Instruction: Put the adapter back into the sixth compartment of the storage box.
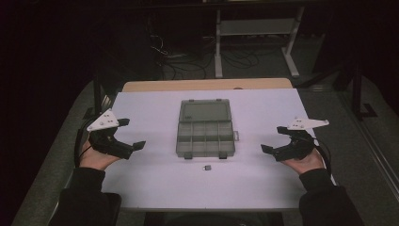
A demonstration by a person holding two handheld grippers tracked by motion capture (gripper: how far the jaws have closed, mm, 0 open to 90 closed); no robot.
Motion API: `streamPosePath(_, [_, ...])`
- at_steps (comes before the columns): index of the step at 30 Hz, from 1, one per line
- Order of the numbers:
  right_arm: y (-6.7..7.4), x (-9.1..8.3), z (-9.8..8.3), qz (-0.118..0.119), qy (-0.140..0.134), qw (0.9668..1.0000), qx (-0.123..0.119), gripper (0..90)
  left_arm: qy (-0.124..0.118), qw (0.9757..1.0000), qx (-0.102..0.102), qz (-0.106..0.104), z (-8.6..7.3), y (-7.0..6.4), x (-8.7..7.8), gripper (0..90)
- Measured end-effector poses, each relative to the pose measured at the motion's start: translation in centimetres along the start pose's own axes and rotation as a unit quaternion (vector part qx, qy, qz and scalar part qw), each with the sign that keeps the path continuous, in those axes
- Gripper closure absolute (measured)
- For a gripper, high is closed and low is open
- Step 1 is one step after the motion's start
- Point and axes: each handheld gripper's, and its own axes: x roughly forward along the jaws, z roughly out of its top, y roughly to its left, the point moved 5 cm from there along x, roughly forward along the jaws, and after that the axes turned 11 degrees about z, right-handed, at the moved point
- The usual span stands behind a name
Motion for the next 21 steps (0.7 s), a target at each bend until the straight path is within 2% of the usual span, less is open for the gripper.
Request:
streamPosePath(4, [0.0,-0.1,0.1,-0.001,-0.004,1.0,0.0,0.0,0.006,0.9998,0.012,-0.015,1.0,-0.7,0.2,0.0])
streamPosePath(6, [0.0,-0.1,0.1,-0.002,-0.005,1.0,-0.001,0.0,0.006,0.9998,0.012,-0.015,1.0,-0.7,0.2,0.0])
streamPosePath(7, [0.0,-0.1,0.1,-0.002,-0.005,1.0,-0.001,0.0,0.011,0.9994,0.021,-0.024,1.6,-1.2,0.5,0.0])
streamPosePath(9, [0.1,-0.1,0.1,0.0,-0.004,1.0,0.0,0.0,0.013,0.9992,0.025,-0.028,1.9,-1.4,0.8,0.0])
streamPosePath(19, [0.1,-0.1,0.1,0.002,-0.005,1.0,-0.002,0.0,0.022,0.9982,0.037,-0.041,2.5,-2.2,1.9,0.0])
streamPosePath(21, [0.1,0.0,0.1,0.002,-0.004,1.0,-0.002,0.0,0.023,0.9977,0.046,-0.045,2.8,-2.7,2.2,0.0])
